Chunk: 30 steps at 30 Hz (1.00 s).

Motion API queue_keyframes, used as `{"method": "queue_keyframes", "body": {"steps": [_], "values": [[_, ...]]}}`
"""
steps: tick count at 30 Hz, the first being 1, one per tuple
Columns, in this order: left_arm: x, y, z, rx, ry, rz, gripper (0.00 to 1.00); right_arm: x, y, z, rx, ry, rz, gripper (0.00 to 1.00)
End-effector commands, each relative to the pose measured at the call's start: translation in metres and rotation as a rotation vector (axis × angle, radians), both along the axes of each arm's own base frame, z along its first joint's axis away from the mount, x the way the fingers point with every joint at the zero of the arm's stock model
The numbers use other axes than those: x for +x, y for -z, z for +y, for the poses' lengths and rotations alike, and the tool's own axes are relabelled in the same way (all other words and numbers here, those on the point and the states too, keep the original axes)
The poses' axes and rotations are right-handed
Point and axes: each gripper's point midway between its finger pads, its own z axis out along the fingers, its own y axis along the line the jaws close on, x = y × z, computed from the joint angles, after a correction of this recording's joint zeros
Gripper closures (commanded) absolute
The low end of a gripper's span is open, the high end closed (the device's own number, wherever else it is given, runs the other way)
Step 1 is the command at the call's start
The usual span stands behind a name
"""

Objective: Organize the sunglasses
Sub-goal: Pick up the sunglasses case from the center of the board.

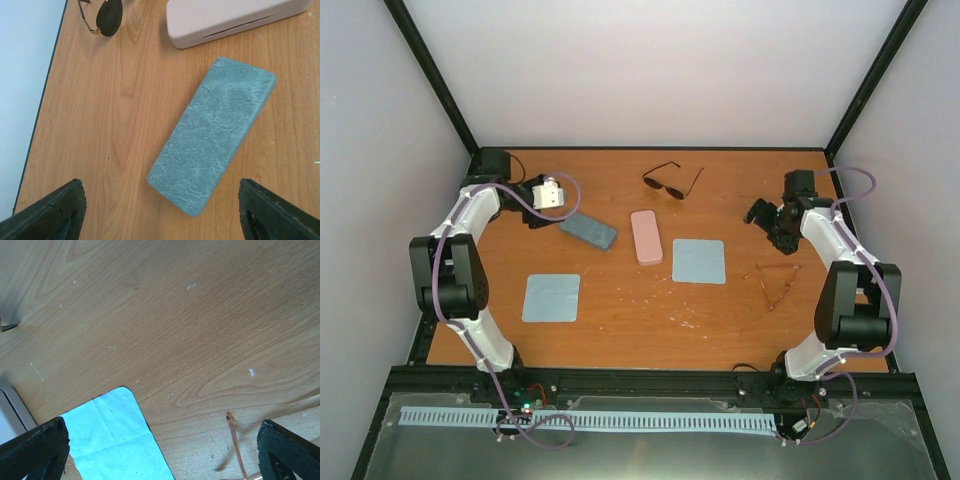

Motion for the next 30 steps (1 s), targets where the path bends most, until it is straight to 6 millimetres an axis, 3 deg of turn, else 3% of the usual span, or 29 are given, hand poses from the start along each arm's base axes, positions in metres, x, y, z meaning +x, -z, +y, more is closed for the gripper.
{"method": "queue_keyframes", "body": {"steps": [1, 5, 7, 9, 12, 14, 16, 18, 23, 30], "values": [[0.020, -0.011, -0.014, -0.039, 0.012, -0.017, 0.22, -0.007, -0.016, -0.004, -0.005, 0.020, -0.040, 0.00], [0.019, -0.010, -0.028, -0.117, -0.045, 0.078, 0.28, -0.006, -0.029, 0.019, 0.118, -0.048, -0.134, 0.00], [0.020, -0.007, -0.029, -0.130, -0.086, 0.100, 0.29, -0.004, -0.038, 0.029, 0.133, -0.078, -0.158, 0.05], [0.026, -0.005, -0.024, -0.143, -0.171, 0.129, 0.29, 0.000, -0.050, 0.041, 0.044, -0.149, -0.130, 0.07], [0.039, 0.001, -0.013, -0.144, -0.307, 0.143, 0.29, 0.002, -0.051, 0.075, -0.130, -0.319, -0.027, 0.10], [0.053, 0.003, -0.002, -0.144, -0.413, 0.129, 0.30, 0.006, -0.046, 0.105, -0.202, -0.425, 0.016, 0.24], [0.063, 0.000, 0.008, -0.160, -0.498, 0.125, 0.30, 0.014, -0.035, 0.132, -0.223, -0.498, 0.059, 0.19], [0.070, -0.003, 0.017, -0.197, -0.560, 0.150, 0.28, 0.022, -0.030, 0.161, -0.208, -0.566, 0.069, 0.04], [0.075, -0.004, 0.042, -0.311, -0.699, 0.279, 0.24, 0.021, -0.007, 0.214, -0.217, -0.722, 0.148, 0.03], [0.070, 0.007, 0.070, -0.355, -0.801, 0.359, 0.23, 0.017, 0.020, 0.258, -0.245, -0.802, 0.204, 0.00]]}}
